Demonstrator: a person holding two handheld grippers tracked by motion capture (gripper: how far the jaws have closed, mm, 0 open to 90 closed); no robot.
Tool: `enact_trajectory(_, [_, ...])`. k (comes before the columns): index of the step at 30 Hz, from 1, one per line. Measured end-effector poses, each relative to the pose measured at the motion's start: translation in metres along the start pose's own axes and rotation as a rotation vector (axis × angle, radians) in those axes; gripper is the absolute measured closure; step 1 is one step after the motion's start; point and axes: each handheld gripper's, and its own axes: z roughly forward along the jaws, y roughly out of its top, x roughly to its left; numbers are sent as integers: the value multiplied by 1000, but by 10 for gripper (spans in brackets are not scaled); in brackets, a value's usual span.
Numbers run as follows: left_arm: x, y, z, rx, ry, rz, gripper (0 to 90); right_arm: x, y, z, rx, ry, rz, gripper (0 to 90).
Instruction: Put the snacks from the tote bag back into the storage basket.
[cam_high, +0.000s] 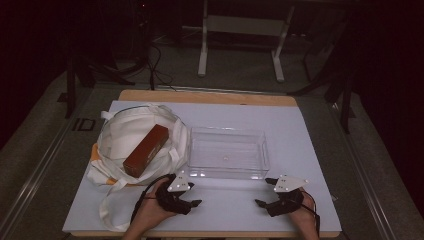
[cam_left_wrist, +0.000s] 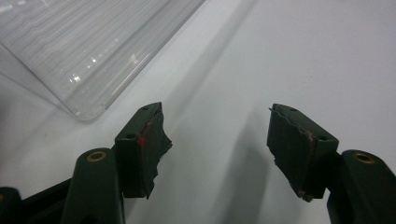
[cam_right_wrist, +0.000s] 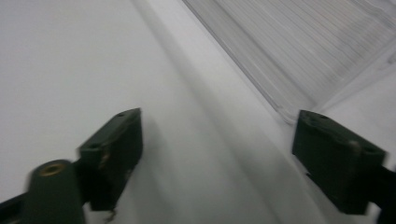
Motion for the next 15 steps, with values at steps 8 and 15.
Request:
enact_trajectory(8, [-1, 4, -13, -36, 21, -12, 383, -2, -4, -7, -84, 19, 7, 174])
enact_trajectory(15, [0, 7, -24, -37, 39, -19, 386, -2, -4, -8, -89, 17, 16, 174])
